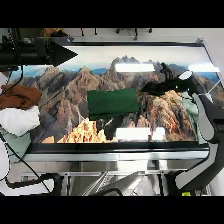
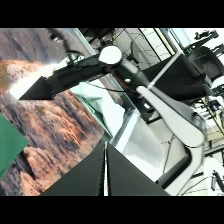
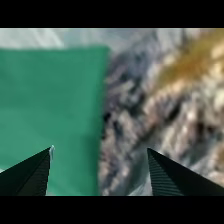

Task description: Fold the shirts.

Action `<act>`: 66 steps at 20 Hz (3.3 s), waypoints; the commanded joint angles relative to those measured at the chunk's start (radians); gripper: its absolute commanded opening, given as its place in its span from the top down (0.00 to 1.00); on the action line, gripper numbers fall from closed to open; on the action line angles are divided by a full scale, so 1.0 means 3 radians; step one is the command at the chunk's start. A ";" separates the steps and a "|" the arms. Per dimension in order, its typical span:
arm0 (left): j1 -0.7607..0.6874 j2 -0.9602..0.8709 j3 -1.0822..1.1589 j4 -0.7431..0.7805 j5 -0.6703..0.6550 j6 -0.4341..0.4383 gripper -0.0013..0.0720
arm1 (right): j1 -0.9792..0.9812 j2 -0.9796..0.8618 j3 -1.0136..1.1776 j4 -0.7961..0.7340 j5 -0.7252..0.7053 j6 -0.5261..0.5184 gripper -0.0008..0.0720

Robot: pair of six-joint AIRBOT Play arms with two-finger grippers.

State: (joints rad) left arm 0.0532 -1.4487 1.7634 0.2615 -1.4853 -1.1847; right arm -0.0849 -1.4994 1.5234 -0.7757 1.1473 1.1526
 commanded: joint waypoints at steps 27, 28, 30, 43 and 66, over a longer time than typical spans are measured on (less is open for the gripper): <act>-0.0009 0.0000 -0.0022 0.0032 -0.0292 -0.0003 0.96 | -0.1808 0.0806 0.1068 -0.1044 0.0404 0.1481 0.96; -0.0009 0.0000 -0.0022 0.0032 -0.0290 0.0003 0.96 | -0.1926 0.0827 0.1068 -0.1048 0.0493 0.1542 0.96; -0.0010 0.0000 -0.0022 0.0032 -0.0291 0.0058 0.96 | -0.2116 0.0866 0.1068 -0.1058 0.0696 0.1573 0.96; -0.0009 0.0000 -0.0022 0.0032 -0.0365 0.0089 0.96 | -0.2305 0.1219 0.1068 -0.1081 0.0893 0.1597 0.96; -0.0009 0.0000 -0.0022 0.0028 -0.0463 0.0131 0.96 | -0.2294 0.1278 0.0412 -0.2143 0.1751 0.2046 0.38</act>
State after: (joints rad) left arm 0.0509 -1.4487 1.7573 0.2703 -1.6157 -1.1427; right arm -0.7753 -1.1130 1.5894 -1.4876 1.7298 1.7626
